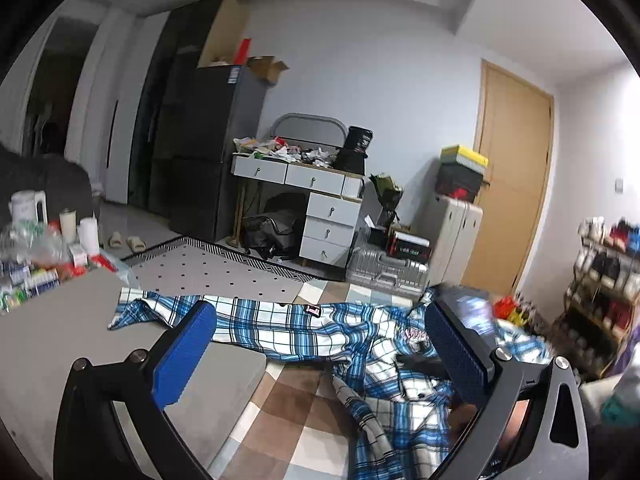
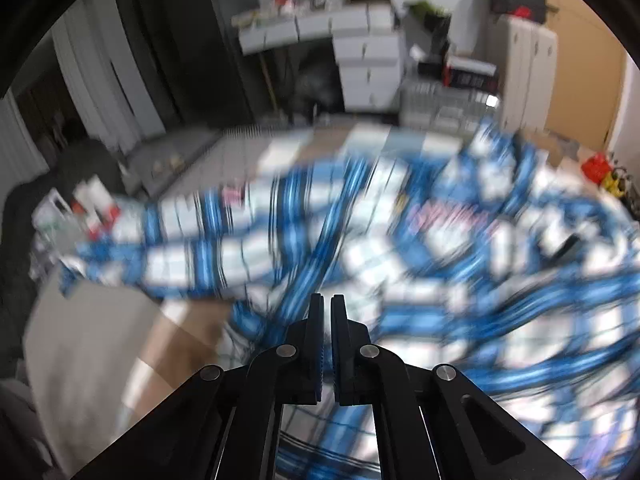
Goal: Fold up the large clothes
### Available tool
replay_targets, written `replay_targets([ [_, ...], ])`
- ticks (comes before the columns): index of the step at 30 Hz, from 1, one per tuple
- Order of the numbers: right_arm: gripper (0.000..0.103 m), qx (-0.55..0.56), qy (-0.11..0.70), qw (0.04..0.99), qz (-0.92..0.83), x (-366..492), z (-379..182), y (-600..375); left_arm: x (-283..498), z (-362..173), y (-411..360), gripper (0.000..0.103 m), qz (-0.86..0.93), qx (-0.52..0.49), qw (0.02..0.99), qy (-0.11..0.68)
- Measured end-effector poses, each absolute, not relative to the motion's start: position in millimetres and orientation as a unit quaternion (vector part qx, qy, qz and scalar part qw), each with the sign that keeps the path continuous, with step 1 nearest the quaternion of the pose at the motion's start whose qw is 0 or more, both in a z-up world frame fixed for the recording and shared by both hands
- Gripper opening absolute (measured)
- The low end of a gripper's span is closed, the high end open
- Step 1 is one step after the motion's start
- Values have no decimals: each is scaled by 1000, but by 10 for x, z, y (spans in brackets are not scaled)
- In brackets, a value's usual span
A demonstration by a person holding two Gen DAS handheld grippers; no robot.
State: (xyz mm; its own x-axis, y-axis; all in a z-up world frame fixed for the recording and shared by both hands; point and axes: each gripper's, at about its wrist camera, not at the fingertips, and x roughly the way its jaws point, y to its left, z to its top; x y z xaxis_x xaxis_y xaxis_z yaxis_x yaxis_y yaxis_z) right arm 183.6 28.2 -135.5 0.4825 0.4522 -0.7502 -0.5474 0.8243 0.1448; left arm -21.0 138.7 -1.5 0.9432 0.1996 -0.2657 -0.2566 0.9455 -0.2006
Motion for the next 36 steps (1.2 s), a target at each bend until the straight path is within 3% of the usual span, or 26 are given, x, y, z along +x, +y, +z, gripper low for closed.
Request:
replay_targets([
  [4, 7, -27, 437, 843, 313, 1746, -1500, 292, -202, -35, 1361, 102, 109, -104, 981, 118],
  [6, 23, -10, 434, 844, 315, 1691, -1455, 77, -203, -39, 1381, 102, 109, -102, 982, 116],
  [8, 58, 17, 417, 856, 305, 1597, -1354, -370, -191, -48, 1387, 102, 107, -103, 982, 120],
  [12, 71, 50, 384, 880, 274, 1310, -1127, -1359, -117, -98, 1338, 102, 92, -109, 978, 151],
  [16, 89, 15, 352, 921, 163, 1131, -1036, -2373, -29, -152, 1154, 102, 79, -95, 977, 175],
  [19, 89, 13, 378, 921, 91, 1144, -1094, -2893, 114, -201, 968, 102, 67, -63, 976, 199],
  [23, 89, 153, 379, 907, 96, 824, -1109, -3271, 518, -288, 803, 102, 45, -44, 965, 256],
  [27, 89, 254, 370, 884, 131, 247, -1108, -3085, 1334, -498, 607, 102, -41, -43, 921, 386],
  [30, 92, 305, 359, 860, 197, -127, -1147, -2865, 1895, -712, 358, 102, -45, 29, 891, 451],
  [33, 94, 276, 353, 868, 214, -369, -1267, -2675, 2276, -894, 225, 102, -48, 49, 875, 479],
  [36, 94, 237, 405, 854, 224, -280, -1392, -2568, 2540, -982, 53, 102, -68, 73, 861, 499],
])
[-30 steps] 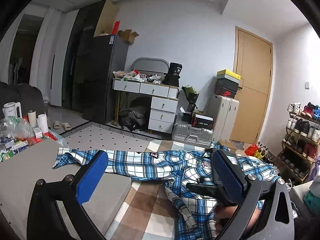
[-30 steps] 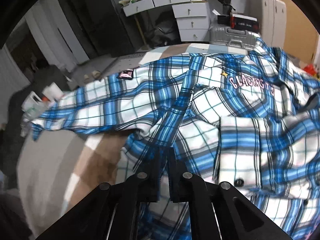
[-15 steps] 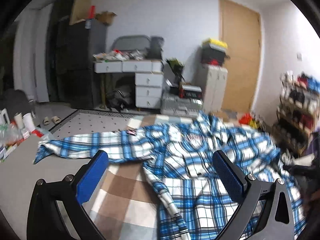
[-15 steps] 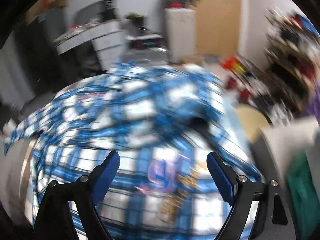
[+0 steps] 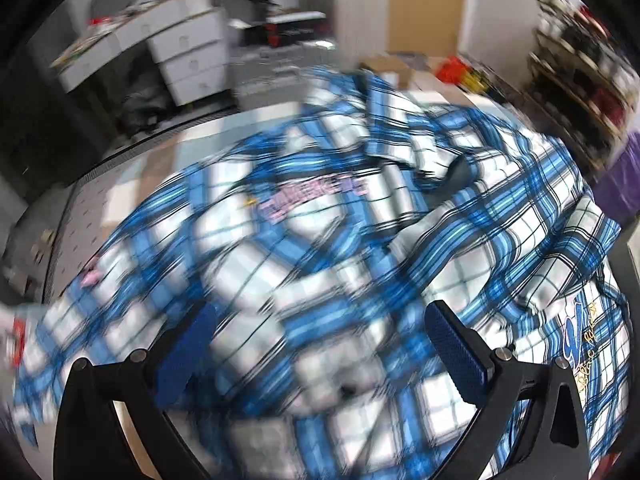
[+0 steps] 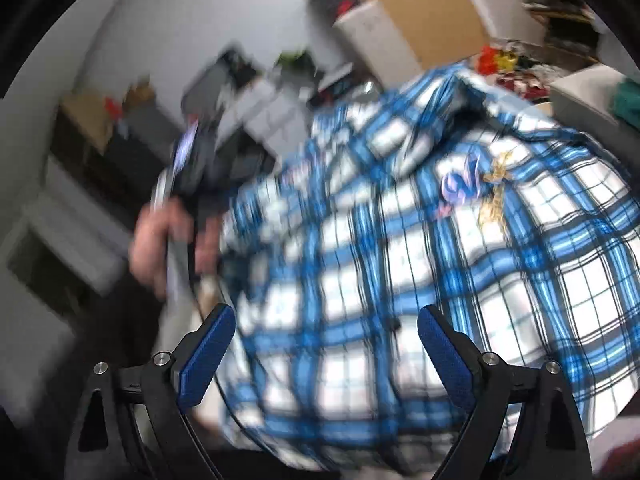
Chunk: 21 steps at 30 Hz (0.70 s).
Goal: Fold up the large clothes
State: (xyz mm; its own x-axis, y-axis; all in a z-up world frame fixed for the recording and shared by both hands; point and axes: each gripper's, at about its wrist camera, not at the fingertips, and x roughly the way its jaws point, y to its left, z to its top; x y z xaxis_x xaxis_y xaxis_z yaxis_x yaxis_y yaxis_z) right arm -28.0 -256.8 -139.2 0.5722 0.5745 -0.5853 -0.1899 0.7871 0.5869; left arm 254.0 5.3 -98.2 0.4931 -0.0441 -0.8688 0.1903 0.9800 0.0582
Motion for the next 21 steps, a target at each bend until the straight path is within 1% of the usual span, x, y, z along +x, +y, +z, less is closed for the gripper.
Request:
replay_targets([
  [2, 94, 273, 408, 841, 226, -245, -1440, -2674, 2638, -1043, -143, 102, -96, 105, 849, 509],
  [4, 94, 286, 411, 836, 226, -229, -1438, -2737, 2674, -1096, -359, 102, -108, 148, 842, 507],
  [6, 94, 297, 402, 836, 227, -273, -1393, -2808, 2680, -1177, -530, 102, -127, 171, 837, 504],
  [10, 94, 285, 378, 851, 230, -324, -1304, -2848, 2672, -1286, -729, 100, -143, 217, 829, 495],
  [11, 94, 280, 376, 853, 230, -323, -1290, -2846, 2671, -1313, -753, 85, -152, 216, 824, 501],
  [12, 94, 281, 377, 851, 233, -317, -1292, -2838, 2686, -1319, -743, 63, -164, 210, 815, 514],
  [13, 94, 284, 381, 847, 238, -304, -1300, -2833, 2717, -1354, -713, 53, -172, 200, 803, 535],
  [14, 94, 286, 383, 845, 240, -292, -1308, -2833, 2707, -1387, -695, 40, -176, 197, 795, 546],
  [16, 94, 290, 388, 840, 244, -270, -1329, -2831, 2643, -1346, -674, 22, -185, 198, 796, 540],
  [17, 94, 290, 388, 840, 245, -279, -1334, -2836, 2605, -1332, -655, 8, -185, 201, 794, 543],
  [19, 94, 289, 385, 841, 245, -282, -1329, -2839, 2532, -1235, -611, 2, -188, 202, 800, 533],
  [21, 94, 289, 384, 841, 247, -287, -1318, -2836, 2462, -1064, -553, 1, -191, 205, 808, 517],
])
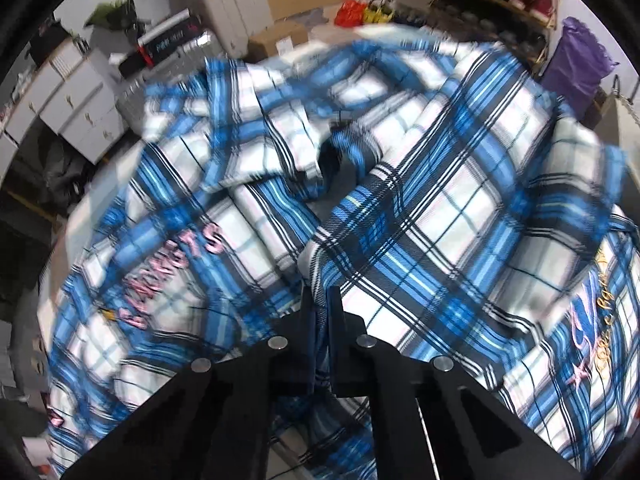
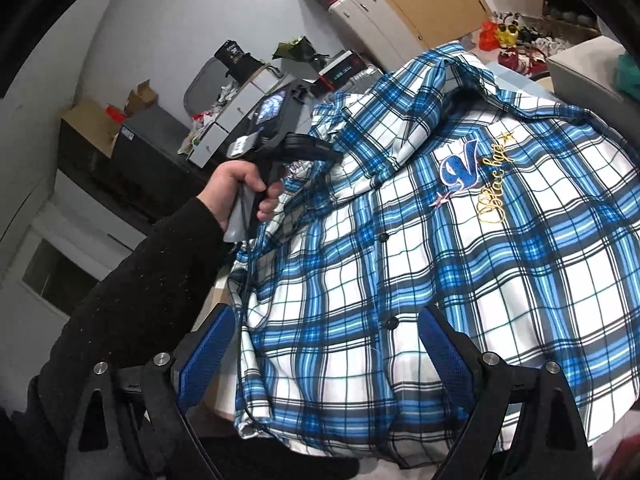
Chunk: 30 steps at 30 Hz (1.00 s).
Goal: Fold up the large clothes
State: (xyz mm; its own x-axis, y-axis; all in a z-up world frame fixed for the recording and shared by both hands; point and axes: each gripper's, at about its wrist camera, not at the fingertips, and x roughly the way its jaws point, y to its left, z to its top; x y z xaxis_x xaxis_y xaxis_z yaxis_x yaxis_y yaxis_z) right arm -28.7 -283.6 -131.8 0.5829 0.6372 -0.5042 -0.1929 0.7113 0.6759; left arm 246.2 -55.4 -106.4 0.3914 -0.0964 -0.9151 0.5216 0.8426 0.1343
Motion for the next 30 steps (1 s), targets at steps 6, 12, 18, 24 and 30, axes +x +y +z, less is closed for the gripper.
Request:
replay_targets([
  [6, 94, 290, 389, 838, 247, -285, -1335, -2809, 2204, -635, -257, 0, -147, 199, 838, 487],
  [12, 94, 284, 391, 842, 240, -274, -1341, -2822, 2283, -777, 51, 0, -48, 220, 841, 491],
  [18, 94, 284, 396, 841, 237, -248, -1363, -2858, 2327, -1019, 31, 17, -40, 232, 825, 514],
  [24, 94, 286, 396, 837, 245, -255, -1351, -2828, 2432, -826, 531, 53, 1, 177, 841, 512],
  [30, 94, 291, 398, 834, 249, -256, -1364, -2831, 2395, -826, 752, 60, -17, 122, 842, 525],
])
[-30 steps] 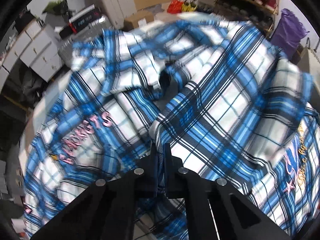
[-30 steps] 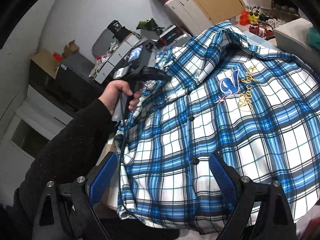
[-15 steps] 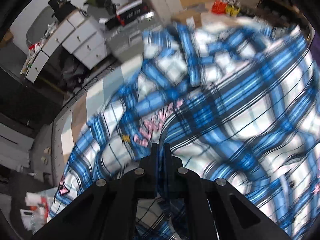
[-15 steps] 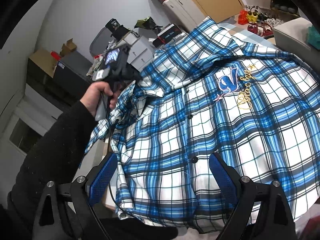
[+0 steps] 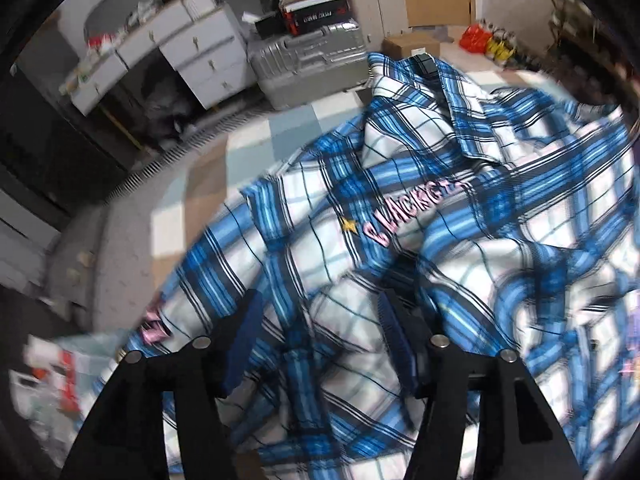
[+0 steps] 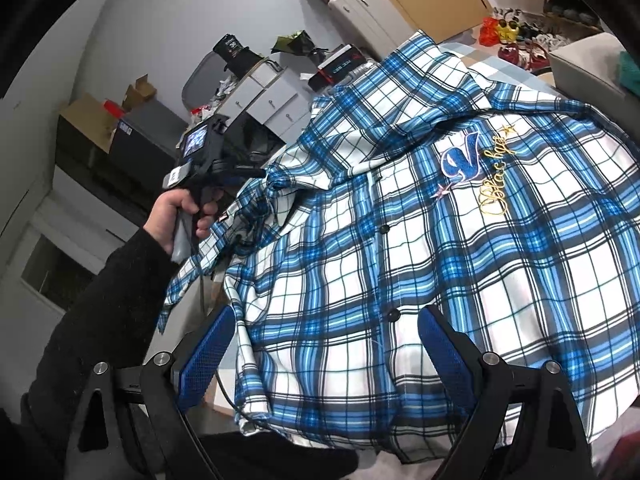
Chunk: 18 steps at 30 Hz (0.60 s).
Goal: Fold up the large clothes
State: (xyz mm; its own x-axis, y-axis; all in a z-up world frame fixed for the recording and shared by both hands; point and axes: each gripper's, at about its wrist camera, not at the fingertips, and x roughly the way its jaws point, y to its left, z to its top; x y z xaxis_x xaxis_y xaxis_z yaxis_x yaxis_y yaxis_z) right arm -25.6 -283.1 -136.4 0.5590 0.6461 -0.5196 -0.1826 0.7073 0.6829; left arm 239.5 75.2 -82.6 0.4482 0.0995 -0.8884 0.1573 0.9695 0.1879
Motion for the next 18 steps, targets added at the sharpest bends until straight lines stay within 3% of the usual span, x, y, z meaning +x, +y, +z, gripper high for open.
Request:
replay_targets([
  [2, 94, 291, 399, 833, 247, -252, -1369, -2828, 2435, -890, 806, 67, -42, 75, 832, 548],
  [8, 94, 292, 399, 833, 247, -255, -1376, -2823, 2204, -1225, 749, 67, -89, -5, 791, 606],
  [16, 94, 289, 405, 832, 244, -247, -1401, -2795, 2154, -1355, 261, 67, -34, 86, 814, 573],
  [17, 94, 290, 405, 832, 244, -246, -1401, -2800, 2143, -1350, 188, 62, -27, 98, 819, 564],
  [18, 94, 291, 404, 832, 243, -244, -1399, -2805, 2131, -1349, 131, 47, -29, 104, 822, 559],
])
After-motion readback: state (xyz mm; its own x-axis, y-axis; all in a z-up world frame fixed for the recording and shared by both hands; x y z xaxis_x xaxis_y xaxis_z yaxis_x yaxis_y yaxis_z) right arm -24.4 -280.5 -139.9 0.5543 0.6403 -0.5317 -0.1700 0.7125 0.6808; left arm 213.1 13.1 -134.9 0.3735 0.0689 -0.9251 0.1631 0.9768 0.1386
